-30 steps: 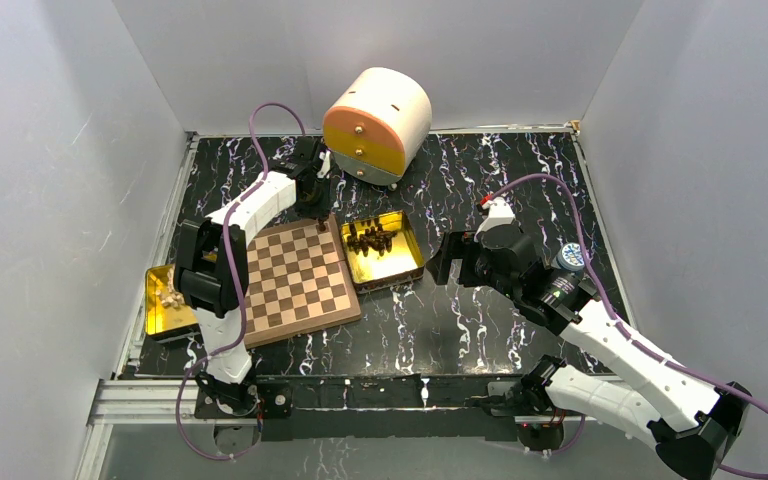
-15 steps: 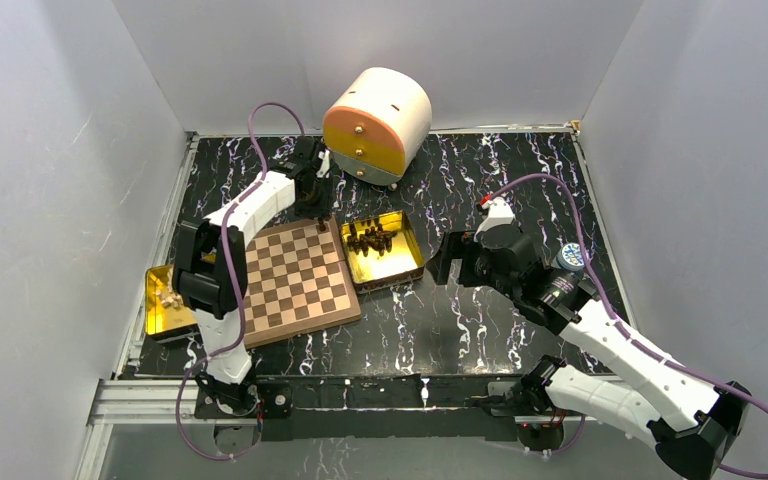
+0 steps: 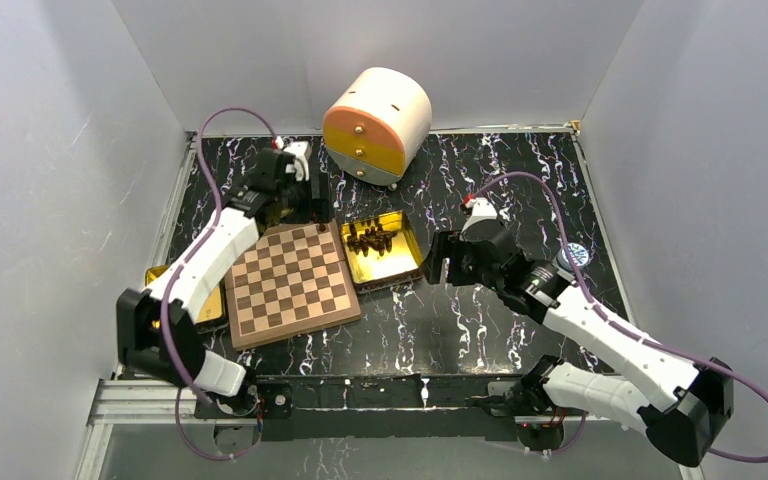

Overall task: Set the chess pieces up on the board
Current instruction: Move the chess piece to the chessboard.

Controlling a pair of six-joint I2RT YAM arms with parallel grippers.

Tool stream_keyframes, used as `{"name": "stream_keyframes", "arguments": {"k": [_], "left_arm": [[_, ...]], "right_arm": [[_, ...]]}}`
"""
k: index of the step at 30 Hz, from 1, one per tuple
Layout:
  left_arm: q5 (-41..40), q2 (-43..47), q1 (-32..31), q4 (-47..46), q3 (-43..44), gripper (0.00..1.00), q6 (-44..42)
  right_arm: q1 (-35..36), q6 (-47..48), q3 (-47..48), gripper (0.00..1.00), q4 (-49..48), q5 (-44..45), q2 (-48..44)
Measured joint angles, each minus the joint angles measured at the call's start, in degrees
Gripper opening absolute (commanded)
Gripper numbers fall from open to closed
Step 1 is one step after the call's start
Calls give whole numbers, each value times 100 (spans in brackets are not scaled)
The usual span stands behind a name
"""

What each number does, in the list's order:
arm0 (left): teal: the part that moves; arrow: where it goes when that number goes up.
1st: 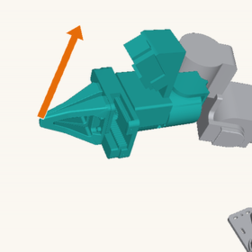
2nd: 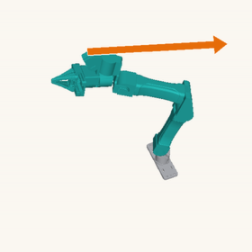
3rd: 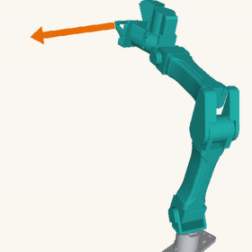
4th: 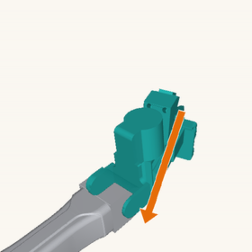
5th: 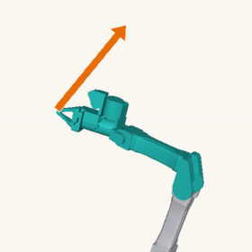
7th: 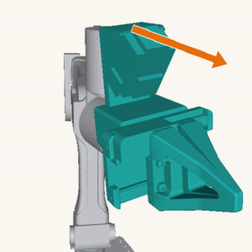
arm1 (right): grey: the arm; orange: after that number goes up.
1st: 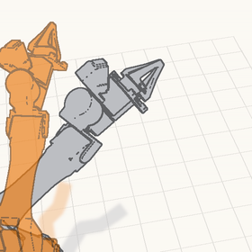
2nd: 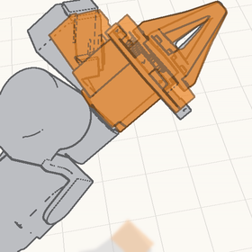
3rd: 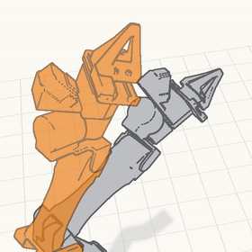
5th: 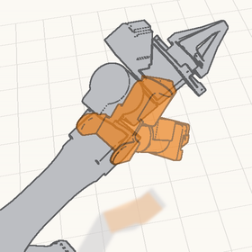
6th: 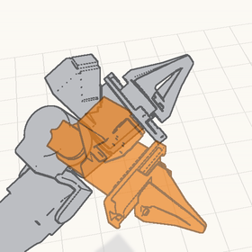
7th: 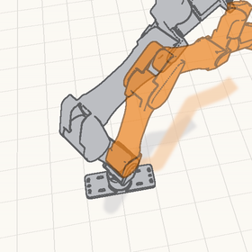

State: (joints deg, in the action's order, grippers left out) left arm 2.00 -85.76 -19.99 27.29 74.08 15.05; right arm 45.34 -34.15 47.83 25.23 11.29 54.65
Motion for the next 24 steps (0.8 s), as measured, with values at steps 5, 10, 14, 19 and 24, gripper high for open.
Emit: {"name": "stream_keyframes", "arguments": {"k": [5,10,14,19,24], "left_arm": [[136,1145,0,-398,-1338,92,144],[31,1932,-4,-568,-2138,93,151],[-157,2312,-4,-601,-2542,92,26],[-341,2509,-4,-588,-2761,85,-92],[-625,2262,-4,-546,-2555,65,48]], "right_arm": [[2,-11,20,57,-249,-127,446],[0,26,223,45,-520,-323,1202],[2,138,505,43,-763,-413,1888],[2,326,1134,43,-868,-466,2774],[2,442,1812,46,-916,-649,3285]]}}
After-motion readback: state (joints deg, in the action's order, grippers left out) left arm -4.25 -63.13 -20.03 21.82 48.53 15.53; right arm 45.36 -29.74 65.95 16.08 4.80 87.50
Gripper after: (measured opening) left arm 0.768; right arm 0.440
